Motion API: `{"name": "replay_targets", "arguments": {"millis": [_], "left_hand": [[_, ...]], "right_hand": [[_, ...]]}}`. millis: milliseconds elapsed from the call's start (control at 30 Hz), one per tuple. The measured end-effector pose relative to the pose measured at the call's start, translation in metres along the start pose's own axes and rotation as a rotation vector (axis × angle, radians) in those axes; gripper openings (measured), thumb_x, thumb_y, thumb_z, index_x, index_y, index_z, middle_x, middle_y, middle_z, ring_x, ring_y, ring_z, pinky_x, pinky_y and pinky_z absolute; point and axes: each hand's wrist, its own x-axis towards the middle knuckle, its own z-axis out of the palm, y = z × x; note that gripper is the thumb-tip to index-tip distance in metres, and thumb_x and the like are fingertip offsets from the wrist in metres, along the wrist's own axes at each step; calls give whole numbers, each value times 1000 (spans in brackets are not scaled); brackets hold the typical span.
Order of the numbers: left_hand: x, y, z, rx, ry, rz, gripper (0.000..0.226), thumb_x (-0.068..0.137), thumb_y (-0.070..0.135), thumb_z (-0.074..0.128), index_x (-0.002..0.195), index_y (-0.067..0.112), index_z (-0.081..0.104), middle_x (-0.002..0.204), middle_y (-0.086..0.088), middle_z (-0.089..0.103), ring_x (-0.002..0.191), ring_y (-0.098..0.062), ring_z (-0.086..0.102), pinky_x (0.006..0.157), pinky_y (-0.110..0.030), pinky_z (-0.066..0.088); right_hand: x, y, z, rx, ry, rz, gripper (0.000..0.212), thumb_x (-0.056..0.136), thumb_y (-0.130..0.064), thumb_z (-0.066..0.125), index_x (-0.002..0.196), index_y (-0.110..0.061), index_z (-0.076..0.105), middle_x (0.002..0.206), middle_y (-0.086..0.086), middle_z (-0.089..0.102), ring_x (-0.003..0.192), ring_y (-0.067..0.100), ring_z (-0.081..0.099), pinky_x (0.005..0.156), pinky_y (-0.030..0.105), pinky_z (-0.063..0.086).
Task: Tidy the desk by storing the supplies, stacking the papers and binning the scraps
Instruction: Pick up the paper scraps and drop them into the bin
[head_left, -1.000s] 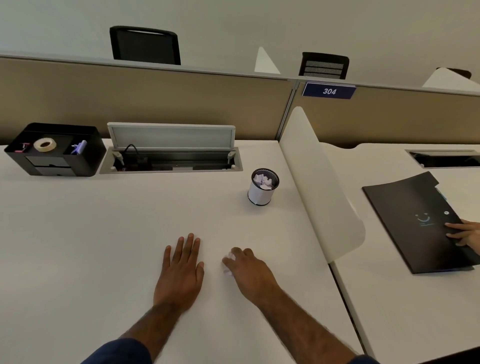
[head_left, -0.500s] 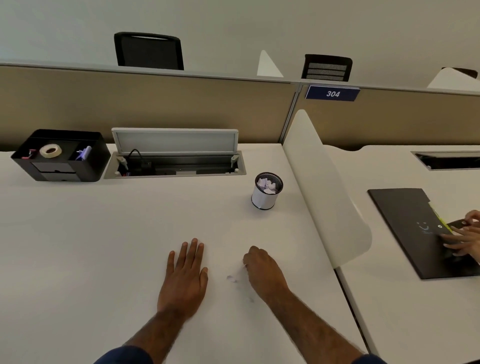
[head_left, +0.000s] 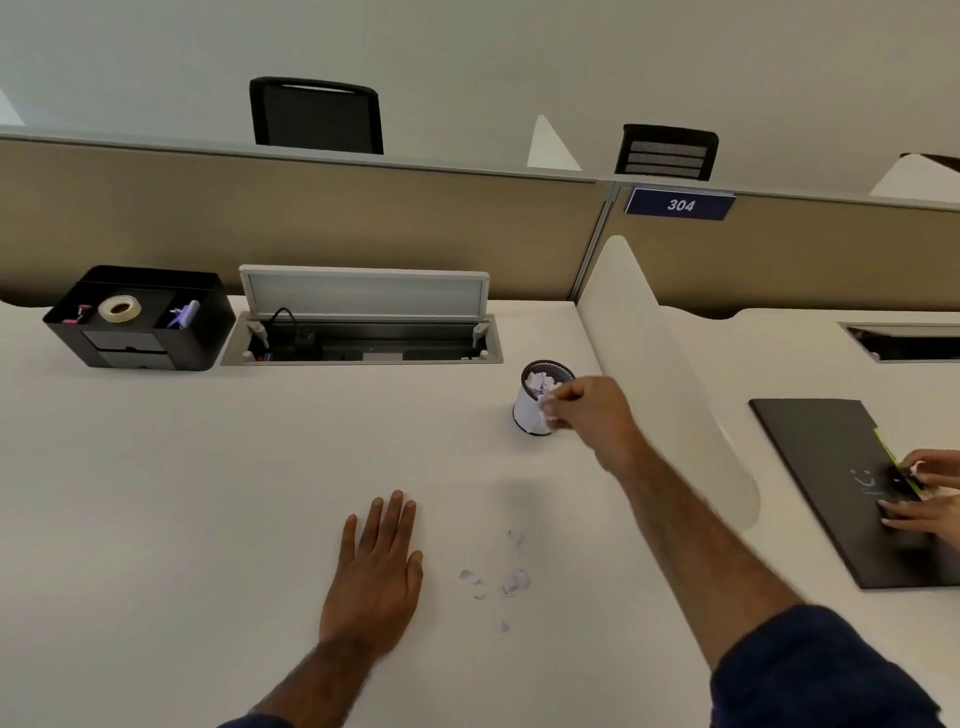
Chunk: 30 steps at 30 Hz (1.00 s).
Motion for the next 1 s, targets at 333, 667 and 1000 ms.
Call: {"name": "replay_targets", "arguments": {"millis": [333, 667, 1000], "left_hand": [[1, 0, 2, 13, 4, -1, 66, 104, 43, 24, 165, 22, 9, 173, 2, 5, 160, -21, 5, 125, -46, 3], [1, 0, 0, -2, -2, -8, 66, 105, 42, 23, 165, 23, 2, 173, 4, -3, 160, -18, -4, 126, -45, -1], [0, 0, -1, 2, 4, -7, 66, 105, 45, 17, 164, 24, -2, 172, 4, -9, 159, -18, -9, 126, -45, -5]], "right_hand": [[95, -11, 24, -954, -62, -58, 11, 80, -12, 65, 79, -3, 71, 78, 12, 68, 77, 30, 68, 65, 25, 45], [103, 4, 27, -995, -87, -57, 21, 88, -24, 66, 99, -8, 73, 103, 13, 72, 93, 33, 67, 72, 30, 51], [97, -8, 5, -885, 41, -216, 21, 84, -2, 58, 82, -18, 72, 98, 3, 72, 90, 24, 65, 73, 30, 52]]}}
